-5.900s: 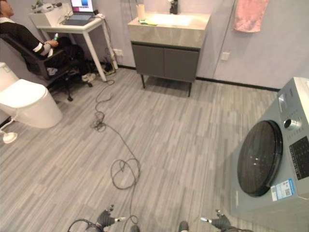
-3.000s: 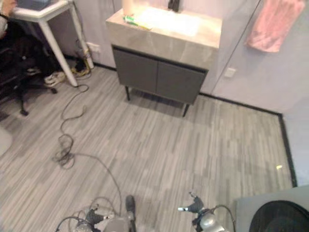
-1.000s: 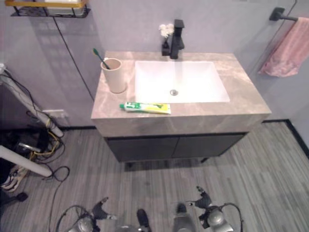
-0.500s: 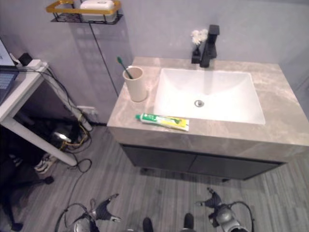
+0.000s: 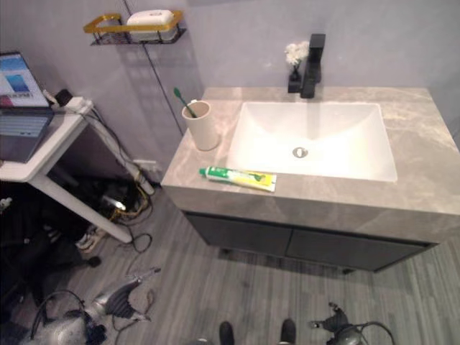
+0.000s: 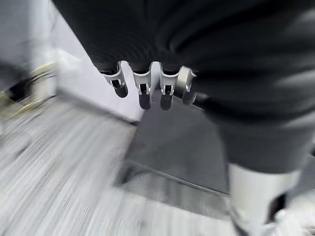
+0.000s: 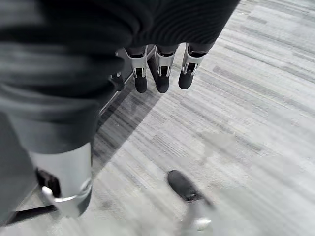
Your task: Put brush and paste in cup on sink, flatten towel.
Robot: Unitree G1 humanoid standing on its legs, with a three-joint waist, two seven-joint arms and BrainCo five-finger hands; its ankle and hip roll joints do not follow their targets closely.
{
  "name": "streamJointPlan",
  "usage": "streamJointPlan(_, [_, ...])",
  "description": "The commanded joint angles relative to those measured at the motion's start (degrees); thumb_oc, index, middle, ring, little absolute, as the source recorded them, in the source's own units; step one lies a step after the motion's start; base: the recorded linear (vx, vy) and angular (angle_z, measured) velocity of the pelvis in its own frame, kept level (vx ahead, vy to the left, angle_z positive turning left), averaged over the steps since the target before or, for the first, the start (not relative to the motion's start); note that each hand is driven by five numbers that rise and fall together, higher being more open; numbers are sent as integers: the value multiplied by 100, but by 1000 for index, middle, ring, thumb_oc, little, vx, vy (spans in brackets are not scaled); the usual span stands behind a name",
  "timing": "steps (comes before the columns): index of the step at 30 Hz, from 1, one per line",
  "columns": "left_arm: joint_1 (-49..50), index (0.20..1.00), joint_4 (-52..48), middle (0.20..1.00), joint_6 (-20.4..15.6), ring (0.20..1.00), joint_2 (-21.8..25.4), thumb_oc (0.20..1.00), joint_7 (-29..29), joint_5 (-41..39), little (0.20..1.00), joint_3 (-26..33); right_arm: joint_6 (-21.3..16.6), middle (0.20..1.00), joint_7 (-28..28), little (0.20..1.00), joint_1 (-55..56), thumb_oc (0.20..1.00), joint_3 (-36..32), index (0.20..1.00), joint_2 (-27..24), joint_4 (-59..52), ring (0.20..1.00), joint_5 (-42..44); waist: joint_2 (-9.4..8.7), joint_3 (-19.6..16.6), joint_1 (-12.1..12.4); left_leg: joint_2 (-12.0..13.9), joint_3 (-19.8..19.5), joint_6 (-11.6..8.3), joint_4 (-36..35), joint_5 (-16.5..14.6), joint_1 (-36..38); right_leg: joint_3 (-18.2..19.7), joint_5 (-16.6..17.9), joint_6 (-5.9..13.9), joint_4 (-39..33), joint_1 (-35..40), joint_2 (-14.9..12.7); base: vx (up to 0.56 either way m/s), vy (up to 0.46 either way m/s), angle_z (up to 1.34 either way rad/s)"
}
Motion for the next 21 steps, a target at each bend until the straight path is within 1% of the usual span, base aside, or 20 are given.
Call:
streamJointPlan(1, [-339,1000,-108,1000,-147,1000,-3,1000,432,-88,1000,612,26,1000,-33,1000,-431,1000,130,1000,156,311,1000,-162,-15,42,16,611,-276,-684,67,80,56,-238,286,690,51,-13,-649,-7,5,22])
streamJointPlan(2, [-411,1000,-242,1000,-189,1000,-2,1000,515,-158,1000,756,48,1000,-15,1000,-381,1000,150,1000,191,316,1000,-179,-17,31,2,607,-286,-689,67,82,50,-258,291,696,51,-10,-665,0,7,10])
streamJointPlan(5, [-719,1000,-606,1000,-163,1000,50,1000,699,-272,1000,1106,59,1000,93,1000,-292,1000,276,1000,256,134,1000,-194,-60,20,-77,606,-282,-704,67,93,29,-257,316,698,51,-18,-689,-3,11,13])
streamJointPlan(9, [-1395,1000,-476,1000,-111,1000,-198,1000,856,-527,1000,1007,73,1000,182,1000,-257,1000,404,1000,350,-84,1000,-83,-131,8,-214,606,-242,-717,67,90,-25,-208,366,696,51,-101,-708,-3,3,2])
streamJointPlan(10, [-1724,1000,-361,1000,-80,1000,-182,1000,845,-493,1000,894,37,1000,211,1000,-218,1000,422,1000,358,-248,1000,10,-172,3,-309,611,-205,-726,67,92,-69,-164,395,698,51,-167,-693,-44,18,-1])
streamJointPlan(11, [-2321,1000,-246,1000,-68,1000,-232,1000,823,-505,1000,553,59,1000,252,1000,-190,1000,491,1000,394,-255,1000,2,-210,-2,-399,623,-161,-734,67,96,-148,-115,433,708,51,-282,-691,-50,22,-9])
streamJointPlan(12, [-2568,1000,-184,1000,-58,1000,-272,1000,819,-497,1000,372,62,1000,250,1000,-174,1000,483,1000,395,-266,1000,-12,-218,-6,-408,628,-146,-736,67,104,-194,-101,450,711,51,-343,-694,-76,28,-30])
streamJointPlan(13, [-2978,1000,-53,1000,-29,1000,-337,1000,802,-398,1000,88,73,1000,251,1000,-163,1000,526,1000,393,-247,1000,-31,-238,4,-521,630,-118,-736,67,114,-278,-67,470,719,51,-451,-690,-60,20,-42])
streamJointPlan(14, [-3148,1000,22,1000,-11,1000,-385,1000,789,-348,1000,-57,77,1000,254,1000,-157,1000,492,1000,405,-250,1000,-25,-246,-8,-524,634,-105,-736,67,121,-326,-48,491,722,51,-514,-691,-67,16,-39])
streamJointPlan(15, [-3449,1000,216,1000,28,1000,-511,1000,765,-312,1000,-293,84,1000,253,1000,-133,1000,500,1000,411,-225,1000,1,-271,-1,-625,642,-78,-736,67,134,-390,-9,519,725,51,-612,-682,-29,6,-22])
streamJointPlan(16, [-3528,1000,258,1000,23,1000,-524,1000,778,-308,1000,-366,83,1000,253,1000,-130,1000,473,1000,410,-223,1000,3,-268,-10,-596,642,-76,-735,67,136,-405,-7,522,725,51,-629,-682,-31,0,-10])
streamJointPlan(17, [-3679,1000,350,1000,50,1000,-598,1000,748,-338,1000,-474,99,1000,260,1000,-138,1000,457,1000,418,-219,1000,34,-283,-7,-628,644,-56,-738,67,144,-446,15,539,728,51,-679,-674,-11,3,-14])
streamJointPlan(18, [-3812,1000,600,1000,95,1000,-874,1000,649,-636,1000,-517,113,1000,287,1000,-94,1000,455,1000,439,-212,1000,47,-322,-15,-727,661,-1,-745,67,171,-496,68,572,728,51,-788,-661,-11,3,-15])
streamJointPlan(20, [-3845,1000,623,1000,89,1000,-883,1000,651,-639,1000,-545,114,1000,289,1000,-91,1000,444,1000,434,-214,1000,48,-318,-28,-708,662,7,-745,67,171,-511,78,576,728,51,-808,-660,11,-3,-18])
streamJointPlan(21, [-4018,1000,859,1000,151,1000,-1067,1000,608,-800,1000,-627,132,1000,290,1000,-49,1000,407,1000,463,-173,1000,97,-364,-59,-777,692,61,-751,67,194,-548,117,592,731,51,-882,-652,20,-10,-14])
